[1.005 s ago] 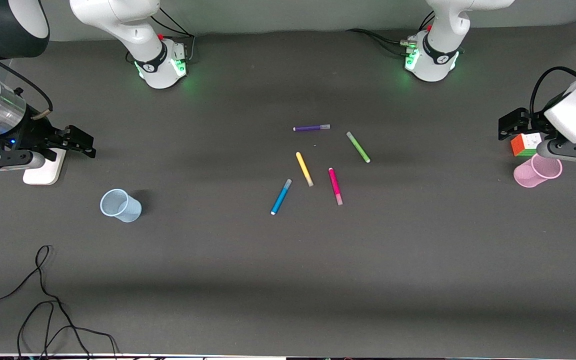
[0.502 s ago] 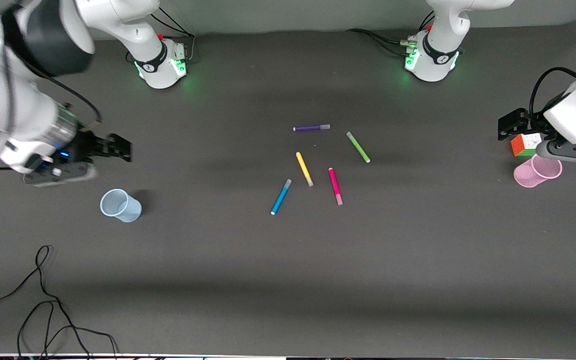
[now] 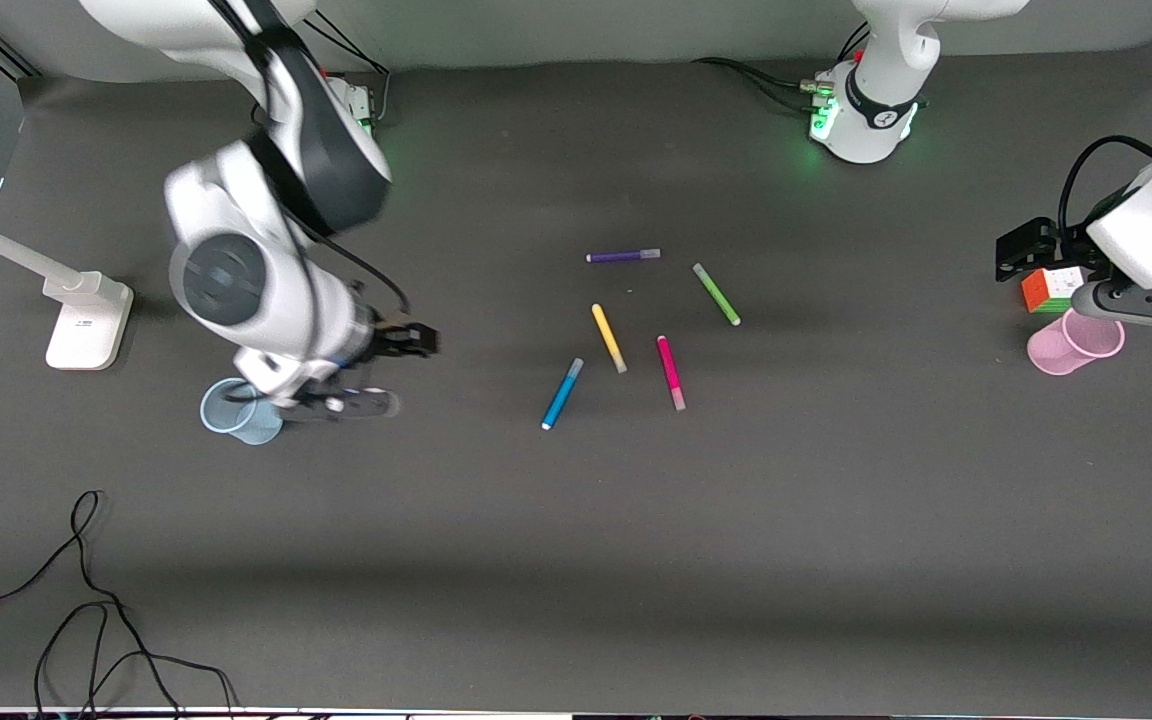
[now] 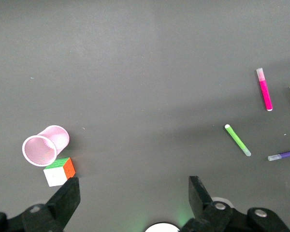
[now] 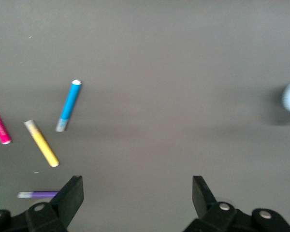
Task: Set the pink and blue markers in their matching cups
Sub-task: 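Lower the right gripper and grasp the blue marker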
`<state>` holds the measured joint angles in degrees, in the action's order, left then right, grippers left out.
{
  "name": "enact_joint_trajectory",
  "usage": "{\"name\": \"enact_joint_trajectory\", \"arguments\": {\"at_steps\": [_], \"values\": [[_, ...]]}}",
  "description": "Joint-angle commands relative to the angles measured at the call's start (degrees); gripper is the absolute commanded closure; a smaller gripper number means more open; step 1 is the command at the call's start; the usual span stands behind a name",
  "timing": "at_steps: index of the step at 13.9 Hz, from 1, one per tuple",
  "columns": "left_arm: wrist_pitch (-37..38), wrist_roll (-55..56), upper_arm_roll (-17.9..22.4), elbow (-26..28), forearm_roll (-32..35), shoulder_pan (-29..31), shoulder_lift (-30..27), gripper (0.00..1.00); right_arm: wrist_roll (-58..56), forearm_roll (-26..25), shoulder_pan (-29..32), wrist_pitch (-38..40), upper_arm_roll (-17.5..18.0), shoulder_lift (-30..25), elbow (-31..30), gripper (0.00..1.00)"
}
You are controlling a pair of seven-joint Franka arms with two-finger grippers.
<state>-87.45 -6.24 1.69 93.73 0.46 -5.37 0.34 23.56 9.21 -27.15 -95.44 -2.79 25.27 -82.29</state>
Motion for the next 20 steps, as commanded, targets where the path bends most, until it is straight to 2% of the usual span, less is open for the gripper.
{"name": "enact_joint_trajectory", "arguments": {"at_steps": [1,3,4,8,16,20], "values": [[0.61,-0.79,0.25,-1.62,-0.37,-0.17,0.71,0.0,3.23,6.93,0.61,2.45,-0.02,8.8,8.89,0.0],[0.61,-0.79,0.25,-1.54,-0.37,-0.17,0.71,0.0,7.61,11.51,0.52,2.02,0.5,12.41,9.96,0.0],[0.61,-0.79,0.25,-1.53,-0.37,-0.08,0.71,0.0,9.64,12.31,0.61,1.75,2.16,14.17,10.22,0.0],[0.61,-0.79,0.25,-1.62,-0.37,0.01,0.71,0.0,17.64,12.5,0.61,-6.75,7.0,21.47,11.98,0.0],[0.7,-0.88,0.25,-1.98,-0.37,0.18,0.89,0.0,16.86,12.41,0.52,-18.89,8.15,29.91,12.33,0.02],[0.96,-0.88,0.34,-1.89,-0.37,0.27,0.98,0.0,16.78,12.32,0.61,-19.52,8.85,31.06,12.33,0.17]]}}
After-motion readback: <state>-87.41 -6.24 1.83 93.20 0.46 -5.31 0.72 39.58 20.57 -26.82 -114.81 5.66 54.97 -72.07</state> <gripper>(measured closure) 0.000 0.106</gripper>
